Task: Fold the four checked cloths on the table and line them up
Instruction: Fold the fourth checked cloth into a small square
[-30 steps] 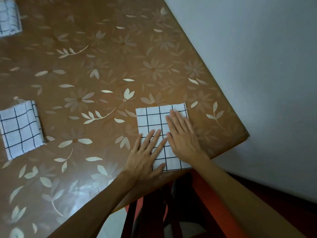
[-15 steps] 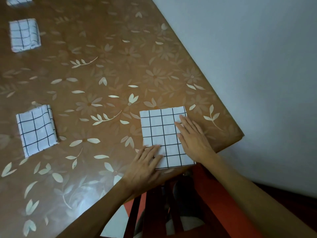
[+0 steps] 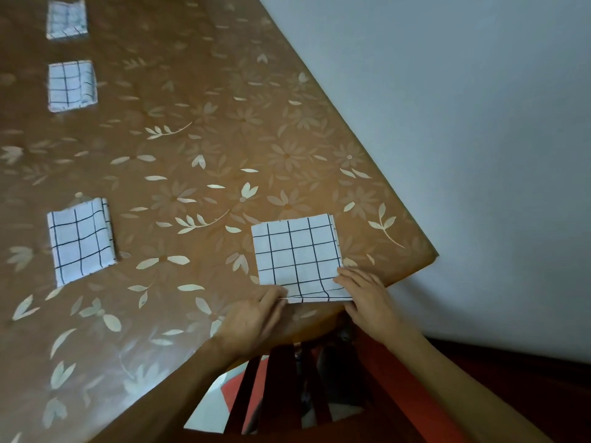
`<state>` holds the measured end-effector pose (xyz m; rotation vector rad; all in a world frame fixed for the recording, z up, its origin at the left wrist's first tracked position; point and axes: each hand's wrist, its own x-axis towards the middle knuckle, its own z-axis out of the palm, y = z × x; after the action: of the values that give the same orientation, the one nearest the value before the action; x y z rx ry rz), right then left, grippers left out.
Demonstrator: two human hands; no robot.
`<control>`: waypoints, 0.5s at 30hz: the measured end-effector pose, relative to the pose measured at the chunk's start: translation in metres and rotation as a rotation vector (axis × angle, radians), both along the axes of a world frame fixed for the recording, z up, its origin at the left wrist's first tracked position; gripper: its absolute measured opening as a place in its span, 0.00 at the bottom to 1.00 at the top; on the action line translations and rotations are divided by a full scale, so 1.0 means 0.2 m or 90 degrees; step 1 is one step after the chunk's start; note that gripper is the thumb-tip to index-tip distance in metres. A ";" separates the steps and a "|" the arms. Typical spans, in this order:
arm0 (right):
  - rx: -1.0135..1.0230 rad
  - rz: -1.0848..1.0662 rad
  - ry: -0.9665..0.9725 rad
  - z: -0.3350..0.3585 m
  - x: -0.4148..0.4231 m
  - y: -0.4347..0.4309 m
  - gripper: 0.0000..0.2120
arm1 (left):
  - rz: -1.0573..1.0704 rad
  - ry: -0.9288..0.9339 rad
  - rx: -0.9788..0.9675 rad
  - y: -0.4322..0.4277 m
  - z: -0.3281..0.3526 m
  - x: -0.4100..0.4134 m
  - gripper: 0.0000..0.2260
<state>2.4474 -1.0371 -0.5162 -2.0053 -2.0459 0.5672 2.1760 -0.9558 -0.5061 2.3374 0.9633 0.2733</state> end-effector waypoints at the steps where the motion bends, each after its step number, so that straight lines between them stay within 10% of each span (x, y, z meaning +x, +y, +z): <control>1: 0.010 0.001 -0.001 0.02 0.00 0.01 0.27 | 0.009 -0.006 -0.002 -0.01 0.02 -0.02 0.14; 11: -0.043 -0.113 0.182 0.13 -0.08 0.08 0.10 | 0.181 -0.062 -0.137 -0.03 0.08 -0.19 0.25; 15: -0.065 -0.128 0.225 0.17 -0.10 0.09 0.11 | 0.270 -0.043 -0.166 0.00 0.00 -0.22 0.11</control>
<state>2.4276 -1.0192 -0.4824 -1.9654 -1.6185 0.9224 2.1323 -0.9552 -0.5065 1.8636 1.3684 0.3665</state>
